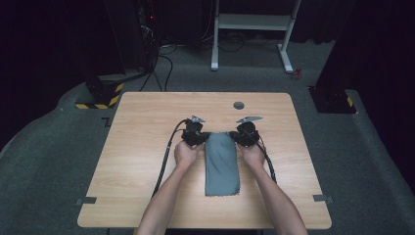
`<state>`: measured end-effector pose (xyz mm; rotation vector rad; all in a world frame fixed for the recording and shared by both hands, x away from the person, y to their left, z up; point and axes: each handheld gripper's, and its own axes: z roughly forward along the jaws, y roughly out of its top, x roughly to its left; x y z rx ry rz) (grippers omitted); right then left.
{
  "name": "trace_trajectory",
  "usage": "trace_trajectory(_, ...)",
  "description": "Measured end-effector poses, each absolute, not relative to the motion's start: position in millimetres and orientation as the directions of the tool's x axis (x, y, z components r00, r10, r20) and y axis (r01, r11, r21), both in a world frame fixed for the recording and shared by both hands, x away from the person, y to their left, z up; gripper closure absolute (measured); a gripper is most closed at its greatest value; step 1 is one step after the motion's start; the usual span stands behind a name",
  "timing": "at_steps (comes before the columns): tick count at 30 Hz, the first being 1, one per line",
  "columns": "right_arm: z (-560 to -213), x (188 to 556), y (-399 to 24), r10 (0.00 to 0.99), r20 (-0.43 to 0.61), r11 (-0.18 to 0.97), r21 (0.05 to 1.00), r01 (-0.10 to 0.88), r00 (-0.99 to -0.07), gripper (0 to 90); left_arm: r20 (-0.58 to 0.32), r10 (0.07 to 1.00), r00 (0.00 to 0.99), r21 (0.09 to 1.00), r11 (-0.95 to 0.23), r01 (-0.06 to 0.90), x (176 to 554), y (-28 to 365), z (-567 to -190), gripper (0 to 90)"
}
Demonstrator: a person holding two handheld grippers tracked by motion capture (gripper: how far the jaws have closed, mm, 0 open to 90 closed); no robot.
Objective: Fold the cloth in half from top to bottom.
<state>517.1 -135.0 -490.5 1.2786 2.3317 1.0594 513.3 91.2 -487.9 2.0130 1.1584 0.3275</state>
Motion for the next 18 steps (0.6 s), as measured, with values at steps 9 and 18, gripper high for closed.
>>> trace_trajectory(9, -463.3, 525.8, -143.7, 0.826, 0.118, 0.293, 0.745, 0.599, -0.551, 89.4, -0.108, 0.818, 0.565, 0.761, -0.297, 0.576, 522.7, 87.1, -462.0, 89.6)
trace_trajectory(18, -468.5, 516.2, -147.4, 0.807, 0.125, 0.301, 0.754, 0.584, -0.577, 89.3, -0.134, 0.792, 0.596, 0.754, -0.309, 0.580, 510.4, 90.2, -472.6, 89.3)
